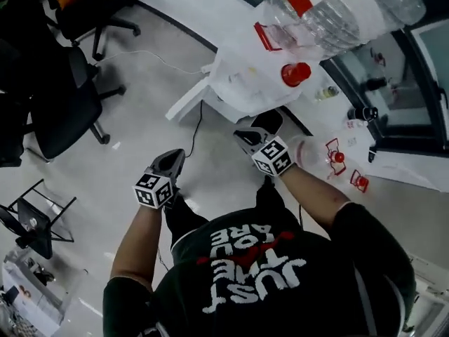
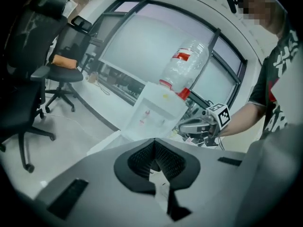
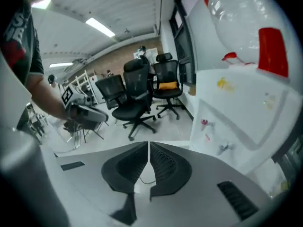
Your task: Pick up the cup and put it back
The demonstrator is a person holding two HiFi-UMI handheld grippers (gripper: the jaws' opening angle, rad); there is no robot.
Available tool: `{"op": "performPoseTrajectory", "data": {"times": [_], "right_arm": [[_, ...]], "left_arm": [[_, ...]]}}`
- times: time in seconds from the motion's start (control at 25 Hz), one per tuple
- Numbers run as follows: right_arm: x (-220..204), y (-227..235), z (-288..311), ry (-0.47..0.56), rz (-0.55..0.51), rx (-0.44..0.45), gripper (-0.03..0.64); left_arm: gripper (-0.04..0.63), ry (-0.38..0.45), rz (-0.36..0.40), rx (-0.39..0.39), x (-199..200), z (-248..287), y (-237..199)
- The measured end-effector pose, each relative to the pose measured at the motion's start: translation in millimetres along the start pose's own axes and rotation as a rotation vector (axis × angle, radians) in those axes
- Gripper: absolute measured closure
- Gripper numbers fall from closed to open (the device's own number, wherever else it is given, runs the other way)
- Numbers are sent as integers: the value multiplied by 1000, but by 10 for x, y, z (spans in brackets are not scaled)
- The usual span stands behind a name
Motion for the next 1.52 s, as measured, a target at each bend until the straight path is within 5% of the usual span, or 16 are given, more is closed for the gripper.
{"op": "performPoseTrajectory", "data": {"times": [0.32, 0.48, 0.64, 0.8, 1.08, 1.52], "right_arm": [[-1096, 895, 1420, -102, -117, -55, 580], [-1777, 1233, 2028, -206, -198, -87, 580], [-2245, 1540, 2518, -279, -225, -130, 565], [-2490, 1857, 2981, -316, -272, -170, 475], [-2740, 2358, 3670, -382, -393, -280, 448], [-2795, 3145, 4325, -494, -502, -470, 440]], "left_arm": [[588, 27, -88, 99, -1093, 1015, -701], [588, 27, -199, 91, -1754, 1584, -941], [588, -17, -162, 62, -2240, 2021, -1195], [588, 0, -143, 34, -2462, 2297, -1430], [588, -23, -56, -12, -2746, 2515, -1802], [588, -40, -63, 5, -3022, 2460, -2259]]}}
Point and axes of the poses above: the fingertips, and each gripper's own axes: z forward along the fingers, y to its right, x out of its top, the point moved 5 cm from there along -z, backward along the fingers, and after that the axes turned 5 degrees about z, right-handed, at the moved point
